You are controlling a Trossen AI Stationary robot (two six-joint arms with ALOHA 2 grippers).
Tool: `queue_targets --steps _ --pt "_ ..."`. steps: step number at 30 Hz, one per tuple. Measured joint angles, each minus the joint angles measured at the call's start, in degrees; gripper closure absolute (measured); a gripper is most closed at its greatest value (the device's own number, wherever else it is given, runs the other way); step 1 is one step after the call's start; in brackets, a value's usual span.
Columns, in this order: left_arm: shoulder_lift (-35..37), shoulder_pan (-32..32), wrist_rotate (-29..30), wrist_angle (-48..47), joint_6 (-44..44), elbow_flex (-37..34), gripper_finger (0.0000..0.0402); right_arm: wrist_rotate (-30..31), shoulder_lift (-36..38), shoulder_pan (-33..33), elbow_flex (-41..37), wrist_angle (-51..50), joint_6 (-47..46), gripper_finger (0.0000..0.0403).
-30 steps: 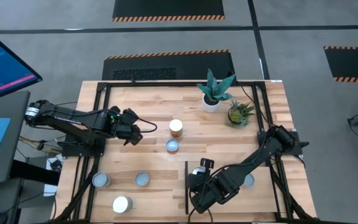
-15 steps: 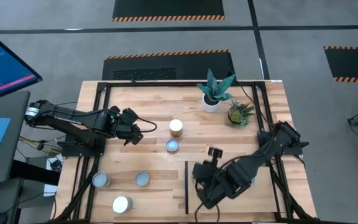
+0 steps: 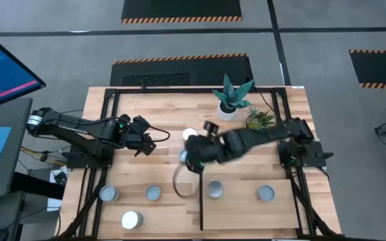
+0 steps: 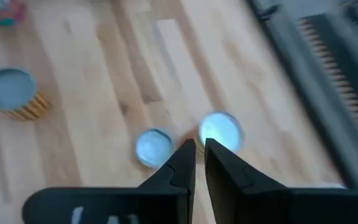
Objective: Pick and place cans onto a shelf
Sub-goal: Put the canned green beans on the shelf
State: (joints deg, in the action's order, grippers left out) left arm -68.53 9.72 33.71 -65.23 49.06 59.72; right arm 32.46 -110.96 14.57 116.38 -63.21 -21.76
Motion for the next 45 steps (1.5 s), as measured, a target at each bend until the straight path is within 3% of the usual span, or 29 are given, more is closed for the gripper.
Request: queue_targets --steps 6,11,18,22,30,37,40,45 --pt "0.0 0.0 0.0 -0.1 -0.1 0.0 0.0278 -15.7 -0.2 -9.3 -0.1 3.0 7.1 0.0329" --pt "0.0 0.0 0.0 -2.2 -0.1 0.0 0.0278 -24.8 -3.2 -13.6 -0.2 3.7 7.6 0.0282" --pt "0.0 0.1 -3.7 -8.0 0.3 0.0 0.0278 -25.2 -10.4 -15.2 -0.2 7.1 9.7 0.0187" --pt "0.0 2.3 -5.4 -13.0 0.5 0.0 0.0278 -25.1 -12.7 -15.0 -0.1 6.4 9.8 0.0158" --pt "4.9 12.8 -0.5 -17.5 1.3 0.0 0.0278 -24.9 -13.2 -14.8 -0.1 6.6 9.8 0.0160" --pt "11.5 20.9 11.4 -17.3 10.1 0.0 0.0278 -23.9 -13.2 -16.5 -0.1 6.7 9.2 0.0169" --pt "12.5 22.8 13.1 -16.9 10.4 0.0 0.0278 -20.8 -13.2 -17.2 -0.1 6.1 6.5 0.0171" --pt "12.7 24.7 14.1 -16.1 9.8 0.0 0.0278 -20.6 -13.2 -17.8 -0.1 3.5 2.1 0.0172"
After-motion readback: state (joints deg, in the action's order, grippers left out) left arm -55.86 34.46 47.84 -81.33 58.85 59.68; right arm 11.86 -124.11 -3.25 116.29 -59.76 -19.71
